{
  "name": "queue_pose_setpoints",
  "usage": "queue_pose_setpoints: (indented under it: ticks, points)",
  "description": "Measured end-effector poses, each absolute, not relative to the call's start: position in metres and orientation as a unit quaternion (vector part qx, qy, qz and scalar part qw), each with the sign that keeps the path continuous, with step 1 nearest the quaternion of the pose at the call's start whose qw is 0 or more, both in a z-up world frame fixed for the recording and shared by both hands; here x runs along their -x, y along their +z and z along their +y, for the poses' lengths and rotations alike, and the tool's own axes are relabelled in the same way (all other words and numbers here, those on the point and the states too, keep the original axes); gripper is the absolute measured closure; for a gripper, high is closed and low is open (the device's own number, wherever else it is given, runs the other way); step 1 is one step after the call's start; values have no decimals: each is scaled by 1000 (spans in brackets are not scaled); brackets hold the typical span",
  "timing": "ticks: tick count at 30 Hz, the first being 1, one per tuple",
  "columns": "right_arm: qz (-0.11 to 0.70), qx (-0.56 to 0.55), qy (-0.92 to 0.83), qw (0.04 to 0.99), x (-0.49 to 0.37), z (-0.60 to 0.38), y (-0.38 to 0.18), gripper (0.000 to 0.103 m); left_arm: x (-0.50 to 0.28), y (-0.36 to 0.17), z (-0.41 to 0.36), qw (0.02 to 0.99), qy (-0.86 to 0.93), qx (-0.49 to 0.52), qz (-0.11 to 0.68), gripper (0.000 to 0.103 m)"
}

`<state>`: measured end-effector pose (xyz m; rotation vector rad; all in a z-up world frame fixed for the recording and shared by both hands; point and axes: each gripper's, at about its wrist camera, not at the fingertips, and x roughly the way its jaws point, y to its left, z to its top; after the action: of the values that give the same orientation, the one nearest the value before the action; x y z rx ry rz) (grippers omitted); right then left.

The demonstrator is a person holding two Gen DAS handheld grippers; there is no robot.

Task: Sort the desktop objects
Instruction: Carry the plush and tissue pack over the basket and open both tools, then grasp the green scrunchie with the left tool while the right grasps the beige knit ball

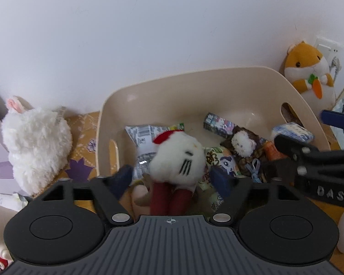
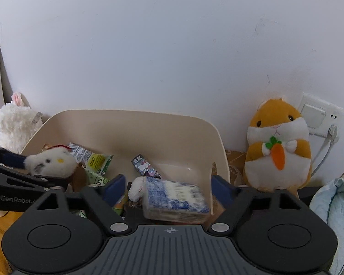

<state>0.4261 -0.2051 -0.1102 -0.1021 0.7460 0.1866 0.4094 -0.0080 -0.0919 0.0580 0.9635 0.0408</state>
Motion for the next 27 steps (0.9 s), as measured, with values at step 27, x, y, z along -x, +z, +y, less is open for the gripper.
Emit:
queue_pose_setpoints:
  ticks: [27]
  points:
    - [362,85,151,916,-303,-227,-133,0,-304,-111,33,872,-30,-31,488,21]
